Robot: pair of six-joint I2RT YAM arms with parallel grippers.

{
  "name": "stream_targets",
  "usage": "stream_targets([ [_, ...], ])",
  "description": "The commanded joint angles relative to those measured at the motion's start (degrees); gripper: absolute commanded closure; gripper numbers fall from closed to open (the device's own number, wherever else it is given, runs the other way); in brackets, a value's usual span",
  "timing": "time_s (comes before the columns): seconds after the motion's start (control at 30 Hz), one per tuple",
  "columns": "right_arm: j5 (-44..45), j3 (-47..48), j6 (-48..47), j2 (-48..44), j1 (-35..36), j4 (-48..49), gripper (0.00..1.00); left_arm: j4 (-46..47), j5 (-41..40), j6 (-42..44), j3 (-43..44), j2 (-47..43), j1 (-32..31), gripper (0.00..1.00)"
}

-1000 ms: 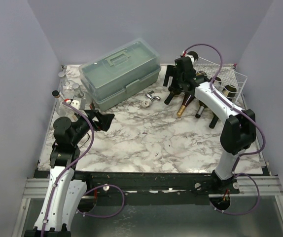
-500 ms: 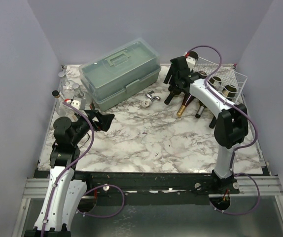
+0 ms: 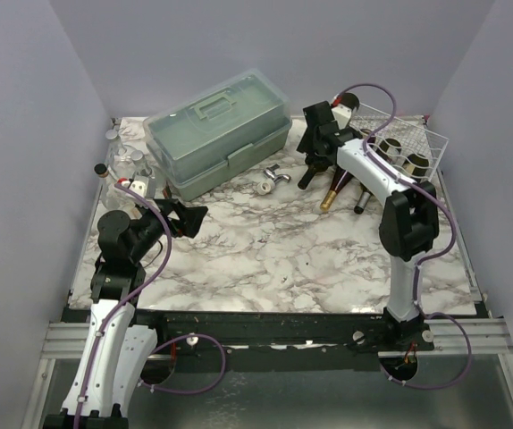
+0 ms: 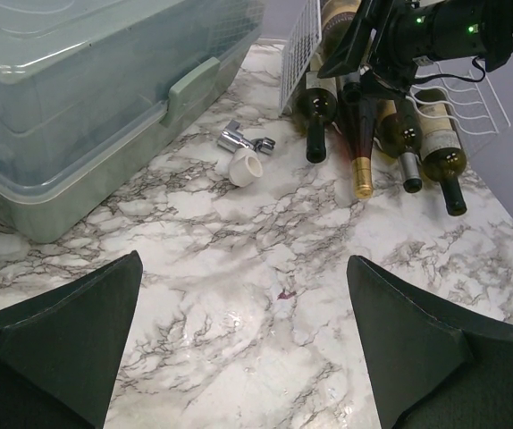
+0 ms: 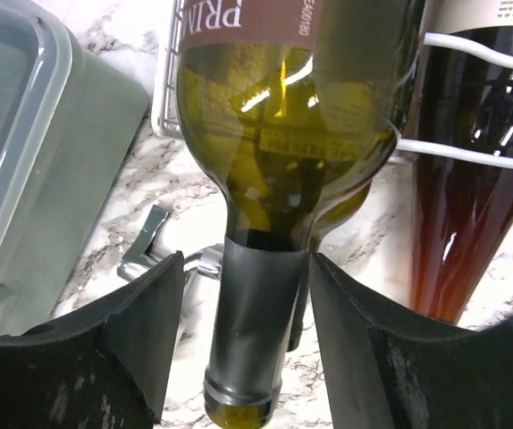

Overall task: Take the wine bottle off the wine rack
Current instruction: Pick up the wine bottle from the wine rack.

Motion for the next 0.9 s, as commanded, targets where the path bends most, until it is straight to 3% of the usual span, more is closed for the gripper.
stream_targets([
  [0.0, 1.4, 3.1, 1.8, 2.2, -0.7, -1.9, 0.39, -0.8, -0.2, 0.9, 1.8, 0.1, 0.3, 0.01],
  [0.43, -1.1, 4.9, 2.6, 4.5, -1.5, -2.6, 0.48, -1.0, -0.2, 1.0, 2.0, 0.3, 0.3, 0.01],
  [0.87, -1.7, 5.2, 2.8, 5.2, -1.7, -2.6, 0.49, -1.0, -0.2, 1.0, 2.0, 0.3, 0.3, 0.01],
])
